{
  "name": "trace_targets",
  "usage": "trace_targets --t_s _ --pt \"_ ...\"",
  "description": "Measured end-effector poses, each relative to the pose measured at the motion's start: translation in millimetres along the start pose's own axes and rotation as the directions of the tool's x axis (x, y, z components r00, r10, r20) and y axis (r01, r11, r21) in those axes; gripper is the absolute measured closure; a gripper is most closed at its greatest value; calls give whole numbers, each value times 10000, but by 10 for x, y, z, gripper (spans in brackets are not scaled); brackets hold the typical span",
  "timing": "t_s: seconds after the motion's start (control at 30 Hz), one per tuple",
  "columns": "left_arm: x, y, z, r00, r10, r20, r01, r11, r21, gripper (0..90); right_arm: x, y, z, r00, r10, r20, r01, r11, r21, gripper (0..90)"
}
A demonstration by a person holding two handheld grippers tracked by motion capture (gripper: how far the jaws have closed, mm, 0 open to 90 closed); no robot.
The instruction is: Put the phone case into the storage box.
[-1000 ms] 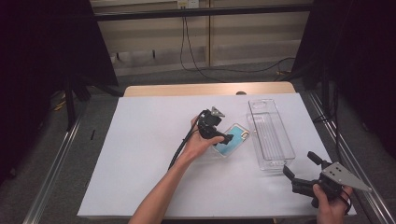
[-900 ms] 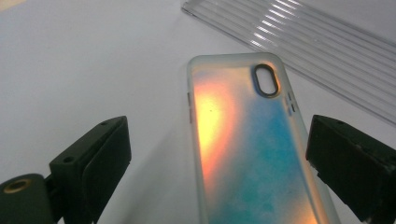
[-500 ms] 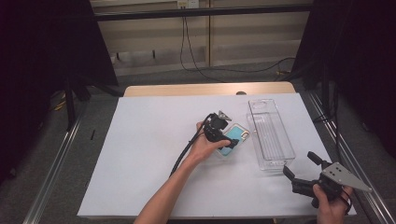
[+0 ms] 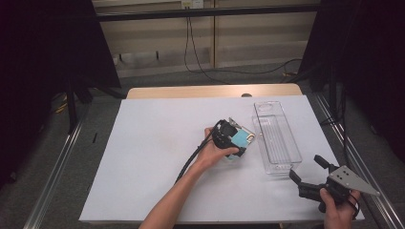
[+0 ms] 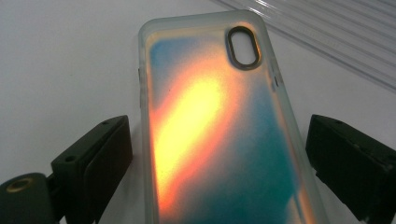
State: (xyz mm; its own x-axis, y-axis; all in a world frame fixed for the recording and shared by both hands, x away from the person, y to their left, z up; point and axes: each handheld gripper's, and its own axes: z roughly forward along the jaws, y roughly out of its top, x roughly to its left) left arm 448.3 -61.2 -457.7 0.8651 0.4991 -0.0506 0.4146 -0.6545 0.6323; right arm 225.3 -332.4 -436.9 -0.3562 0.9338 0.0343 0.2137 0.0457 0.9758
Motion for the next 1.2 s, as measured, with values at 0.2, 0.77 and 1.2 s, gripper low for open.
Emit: trace_targets --t_s 0.2,0.77,1.2 --pt "-15 -8 8 9999 66 -97 -66 10000 -21 78 8 2 2 10000 17 -4 -17 10000 -13 0" --pt "-50 54 -13 9998 64 -197 -54 9988 485 154 7 1 6 10000 -32 -10 32 10000 20 0" --pt "-58 38 -41 9997 -35 -236 44 9992 403 168 -4 -1 0 10000 -20 9 20 10000 1 0"
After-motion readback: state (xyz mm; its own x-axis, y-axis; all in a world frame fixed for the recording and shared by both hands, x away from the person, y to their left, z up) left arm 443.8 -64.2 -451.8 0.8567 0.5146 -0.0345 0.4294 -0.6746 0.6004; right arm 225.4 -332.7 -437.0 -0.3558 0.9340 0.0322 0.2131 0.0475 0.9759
